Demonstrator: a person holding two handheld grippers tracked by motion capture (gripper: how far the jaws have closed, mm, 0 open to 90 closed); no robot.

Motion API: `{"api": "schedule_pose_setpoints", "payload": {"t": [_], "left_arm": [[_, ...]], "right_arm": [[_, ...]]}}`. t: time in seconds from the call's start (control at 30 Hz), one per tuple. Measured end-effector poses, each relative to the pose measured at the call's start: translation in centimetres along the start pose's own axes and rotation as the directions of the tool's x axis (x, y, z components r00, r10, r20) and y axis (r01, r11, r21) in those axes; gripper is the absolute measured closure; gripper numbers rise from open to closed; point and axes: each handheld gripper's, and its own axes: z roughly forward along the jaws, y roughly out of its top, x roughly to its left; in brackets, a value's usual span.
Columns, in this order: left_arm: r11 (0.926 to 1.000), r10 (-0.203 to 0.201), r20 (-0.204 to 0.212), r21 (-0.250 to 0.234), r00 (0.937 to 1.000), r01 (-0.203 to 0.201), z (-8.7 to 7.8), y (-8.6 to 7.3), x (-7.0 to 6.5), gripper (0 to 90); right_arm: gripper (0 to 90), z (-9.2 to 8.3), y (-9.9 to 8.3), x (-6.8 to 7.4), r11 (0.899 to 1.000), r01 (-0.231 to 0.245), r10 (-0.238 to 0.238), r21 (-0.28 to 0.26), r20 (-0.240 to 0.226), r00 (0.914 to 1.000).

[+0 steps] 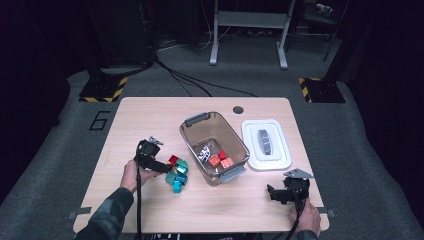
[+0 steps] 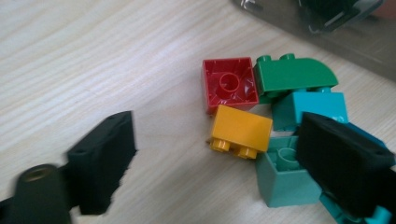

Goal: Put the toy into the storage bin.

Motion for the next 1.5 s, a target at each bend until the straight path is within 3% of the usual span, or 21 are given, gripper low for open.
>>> {"api": "schedule_pose_setpoints", "payload": {"t": [0.03, 0.1, 0.3, 0.5, 1.03, 1.17, 1.5], "left_arm": [[1.0, 0.0, -0.007, 0.007, 1.0, 0.0, 0.2, 0.0, 0.0, 18.0], [0.9999, 0.005, 0.028, 0.012, 0.9996, -0.005, 0.6, 0.0, 0.0, 25.9], [0.9988, 0.043, 0.042, 0.02, 0.9982, -0.044, 1.1, 0.4, -0.5, 36.6], [0.998, 0.05, 0.02, 0.037, 0.9986, -0.051, 1.4, 0.4, -0.7, 57.8], [0.998, 0.044, -0.02, 0.046, 0.9988, -0.043, 1.4, 0.4, -0.6, 58.9], [0.9983, 0.033, -0.004, 0.047, 0.9994, -0.033, 1.2, 0.4, -0.6, 59.1], [0.9999, 0.009, 0.002, -0.011, 1.0, -0.009, -1.5, 1.2, 0.0, 59.2]], "right_arm": [[0.0, 0.0, 0.0, 0.0, 1.0, 0.0, 0.0, 0.0, 0.0, 1.0], [0.0, 0.0, 0.0, -0.1, 1.0, 0.009, -0.009, -0.003, -0.003, 1.0], [0.0, 0.0, 0.0, -0.1, 1.0, 0.011, -0.011, -0.003, -0.003, 0.9999], [0.0, 0.0, 0.0, -0.1, 1.0, 0.009, -0.009, -0.003, -0.003, 1.0], [0.0, 0.0, 0.0, -0.1, 1.0, 0.009, -0.009, -0.003, -0.003, 1.0], [0.0, 0.0, 0.0, -0.1, 1.0, 0.009, -0.009, -0.003, -0.003, 1.0], [0.0, 0.0, 0.0, 0.0, 1.0, 0.007, -0.007, -0.003, -0.001, 1.0]]}}
